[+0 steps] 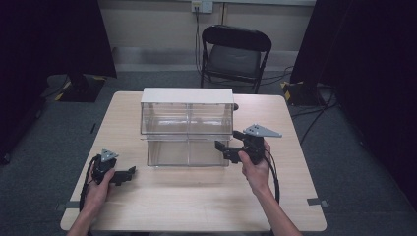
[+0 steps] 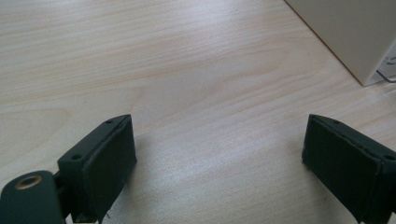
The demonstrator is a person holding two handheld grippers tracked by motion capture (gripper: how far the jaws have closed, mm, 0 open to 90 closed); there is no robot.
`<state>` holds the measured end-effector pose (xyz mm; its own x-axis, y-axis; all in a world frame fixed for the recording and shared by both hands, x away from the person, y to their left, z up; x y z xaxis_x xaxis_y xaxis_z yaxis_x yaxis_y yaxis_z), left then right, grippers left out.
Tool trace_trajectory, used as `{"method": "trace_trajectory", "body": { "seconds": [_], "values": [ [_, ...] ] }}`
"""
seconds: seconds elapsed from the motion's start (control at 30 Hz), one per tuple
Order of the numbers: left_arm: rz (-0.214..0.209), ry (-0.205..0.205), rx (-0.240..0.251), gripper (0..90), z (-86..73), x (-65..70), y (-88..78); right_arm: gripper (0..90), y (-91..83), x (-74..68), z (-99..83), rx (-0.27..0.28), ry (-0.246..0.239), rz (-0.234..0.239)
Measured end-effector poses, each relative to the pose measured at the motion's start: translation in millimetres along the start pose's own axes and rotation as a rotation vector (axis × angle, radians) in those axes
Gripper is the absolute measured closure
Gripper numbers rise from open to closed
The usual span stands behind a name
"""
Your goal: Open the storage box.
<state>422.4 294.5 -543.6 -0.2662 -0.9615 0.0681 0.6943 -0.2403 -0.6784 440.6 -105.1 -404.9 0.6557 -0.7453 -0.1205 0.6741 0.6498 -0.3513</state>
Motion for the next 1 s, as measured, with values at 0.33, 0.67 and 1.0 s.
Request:
{"method": "trace_trajectory", "body": {
  "seconds": [0.33, 0.67, 1.0],
  "values": [
    [0.002, 0.003, 0.000, 9.2, -0.3, -0.1, -0.5, 15.1, 0.1, -0.1, 0.2, 0.004, -0.004, 0.000],
    [-0.005, 0.003, -0.003, 9.3, -0.7, 0.4, -0.8, 15.1, 0.2, -0.6, 0.5, 0.005, -0.003, -0.001],
    [-0.005, 0.003, -0.003, 9.3, -0.7, 0.4, -0.8, 15.1, 0.3, -0.7, 0.3, 0.007, 0.000, 0.003]
  ]
}}
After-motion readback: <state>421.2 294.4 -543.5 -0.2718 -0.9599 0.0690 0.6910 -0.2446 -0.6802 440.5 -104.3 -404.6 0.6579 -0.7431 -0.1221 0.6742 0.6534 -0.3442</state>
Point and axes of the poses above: each handheld gripper's, and its own axes: y roughly forward along the jaws, z roughly out of its top, x roughly to its right, the point moved 6 cm from there along y, roughly forward along the jaws, and after that the axes turned 5 degrees about -y, right-handed, at the moved point
